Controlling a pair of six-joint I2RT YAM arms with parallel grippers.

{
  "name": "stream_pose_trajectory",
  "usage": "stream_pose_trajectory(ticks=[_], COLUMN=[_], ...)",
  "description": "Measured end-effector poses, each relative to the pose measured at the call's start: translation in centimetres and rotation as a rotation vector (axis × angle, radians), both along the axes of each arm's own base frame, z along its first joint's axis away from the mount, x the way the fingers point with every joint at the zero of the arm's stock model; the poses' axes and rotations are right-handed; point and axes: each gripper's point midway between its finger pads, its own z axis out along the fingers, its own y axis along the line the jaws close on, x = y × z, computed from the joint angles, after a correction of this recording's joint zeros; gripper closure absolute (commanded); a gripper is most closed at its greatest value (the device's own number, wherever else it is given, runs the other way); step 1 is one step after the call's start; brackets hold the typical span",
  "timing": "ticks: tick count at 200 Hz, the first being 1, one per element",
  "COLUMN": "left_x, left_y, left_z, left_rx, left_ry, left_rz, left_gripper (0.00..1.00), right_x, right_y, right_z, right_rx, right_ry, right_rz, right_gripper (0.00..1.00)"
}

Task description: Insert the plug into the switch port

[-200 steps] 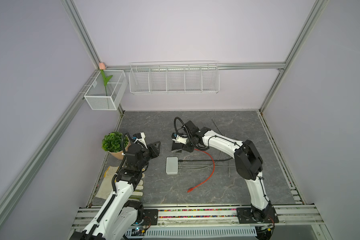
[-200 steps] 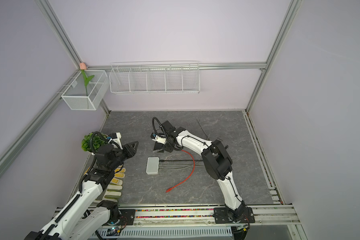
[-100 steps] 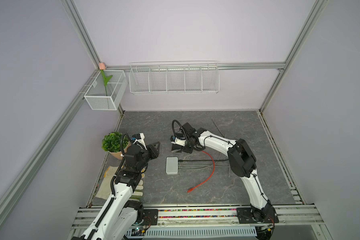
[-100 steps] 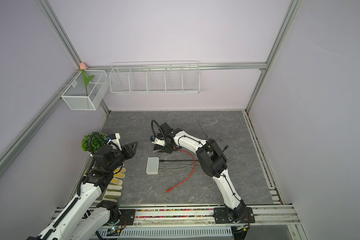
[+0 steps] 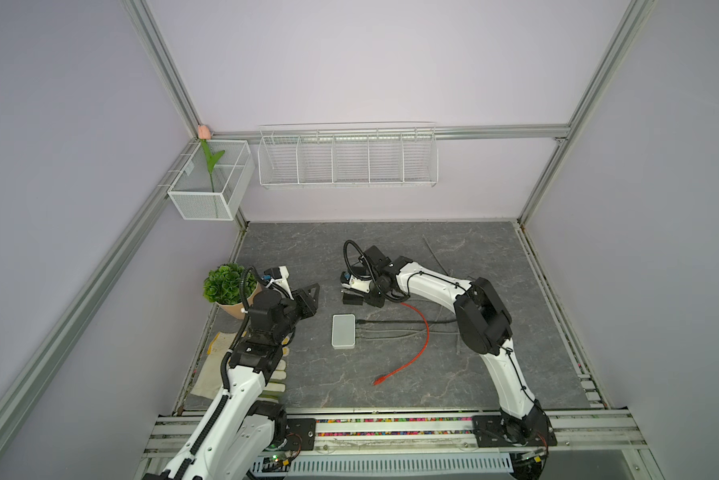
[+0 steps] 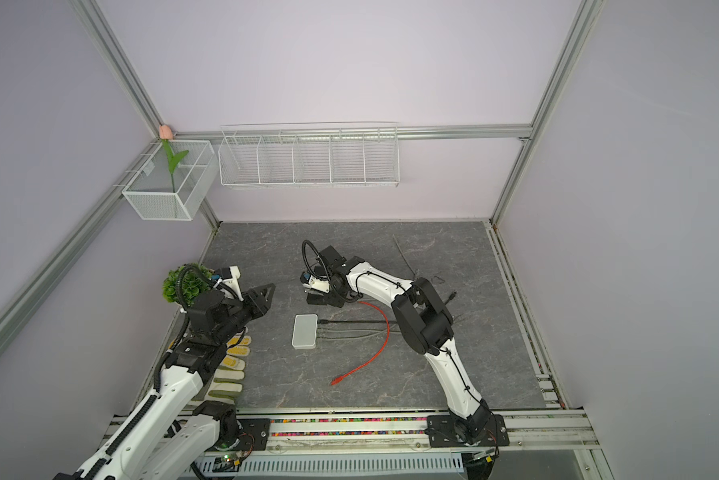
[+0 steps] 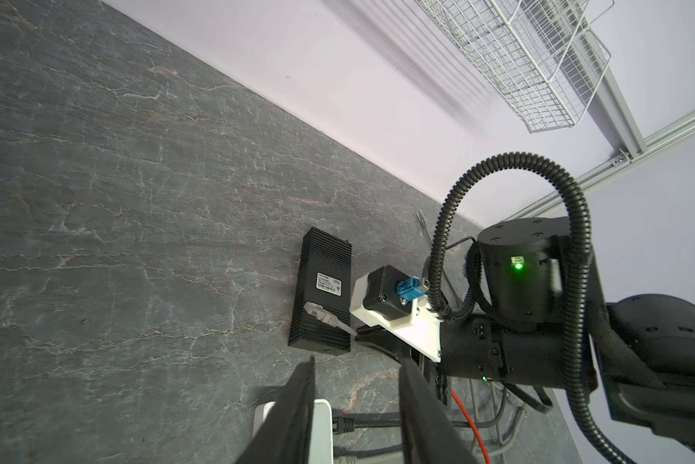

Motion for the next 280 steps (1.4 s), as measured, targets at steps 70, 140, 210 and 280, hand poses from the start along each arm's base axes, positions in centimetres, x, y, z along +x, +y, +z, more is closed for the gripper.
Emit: stream_pose_trajectory(ticks=[70,140,210,280], left_x=[0.1,-0.9,-0.3,0.5], left_y=[-2.2,-7.1,-7.3,-3.4], left_z=[0.8,3.7,4.1,3.9], left_rx=[-0.04,-0.121,-0.087,-0.07], left_ry=[-0.038,-0.185,-0.193,-0.156], left_rz=[-0.124,-0.341,-0.307,-0.142], left_gripper=[0.56,0.45,0.45,0.47], right_x=[-0.4,-2.2,-2.4,-0.9], right_y=[-3.9,-7.7,-7.7,-2.7], right_z=[7.9,13.2,13.4,6.4], right_rx=[0.061,0.225,0.304,0.234], right_ry=[-0.147,-0.19,-0.132,0.054], right_rz=[-0.086,-0.165,-0.171,-0.049], right_gripper=[0.93,0.93,0.64,0.55])
